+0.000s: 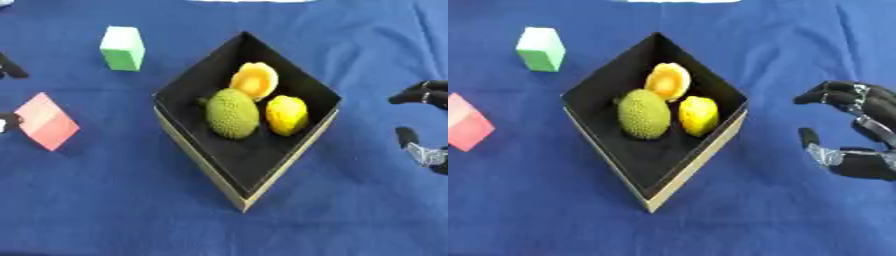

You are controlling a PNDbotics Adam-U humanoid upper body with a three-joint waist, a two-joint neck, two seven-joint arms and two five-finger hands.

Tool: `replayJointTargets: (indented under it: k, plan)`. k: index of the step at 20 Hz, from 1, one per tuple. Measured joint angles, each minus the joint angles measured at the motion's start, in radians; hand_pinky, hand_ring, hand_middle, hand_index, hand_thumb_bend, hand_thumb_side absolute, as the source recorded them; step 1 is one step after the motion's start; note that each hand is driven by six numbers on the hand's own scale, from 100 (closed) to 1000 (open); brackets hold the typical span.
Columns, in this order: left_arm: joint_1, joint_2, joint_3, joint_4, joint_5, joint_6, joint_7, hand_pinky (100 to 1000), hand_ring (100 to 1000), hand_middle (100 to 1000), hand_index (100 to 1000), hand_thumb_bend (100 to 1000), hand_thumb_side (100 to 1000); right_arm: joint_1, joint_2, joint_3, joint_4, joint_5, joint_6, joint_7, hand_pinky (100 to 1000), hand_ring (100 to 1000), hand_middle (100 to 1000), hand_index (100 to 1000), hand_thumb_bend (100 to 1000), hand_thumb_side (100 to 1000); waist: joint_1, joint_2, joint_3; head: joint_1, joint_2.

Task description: Pick up objects on the table and place them in the box.

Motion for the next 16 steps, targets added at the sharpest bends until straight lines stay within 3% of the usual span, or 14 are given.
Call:
replayJointTargets:
  k: [7, 8, 9, 11, 16]
  plan:
    - [-0.094, -0.070, -0.053, 0.090, -0.027, -0.056, -0.052, 901, 851, 833, 915, 365, 344, -0.006, 0.016, -0.002, 0.000, -0.011, 0.002, -0.002, 831, 771, 711, 823, 100, 436, -0.007, 0.000, -0.001, 0.012, -0.001]
    - [-0.101, -0.076, -0.055, 0.100, -0.027, -0.063, -0.064, 900, 851, 834, 920, 369, 371, -0.010, 0.016, -0.002, 0.000, -0.014, 0.002, -0.002, 830, 770, 710, 822, 100, 430, -0.008, 0.000, -0.001, 0.012, -0.002]
    - [-0.106, -0.081, -0.058, 0.110, -0.026, -0.066, -0.074, 897, 849, 827, 928, 411, 480, -0.013, 0.016, -0.002, 0.000, -0.015, 0.002, -0.002, 830, 769, 709, 821, 100, 437, -0.009, 0.001, -0.001, 0.011, -0.002]
    - [-0.113, -0.088, -0.059, 0.125, -0.025, -0.062, -0.086, 889, 842, 807, 937, 451, 594, -0.015, 0.020, -0.002, 0.000, -0.016, 0.002, -0.002, 829, 768, 707, 820, 100, 437, -0.011, 0.001, 0.001, 0.010, -0.002]
    - [-0.116, -0.096, -0.059, 0.150, -0.052, -0.024, -0.078, 883, 838, 803, 912, 463, 572, -0.023, 0.028, 0.000, 0.000, -0.024, 0.003, -0.002, 828, 760, 704, 817, 100, 440, -0.012, 0.004, 0.002, 0.004, -0.002]
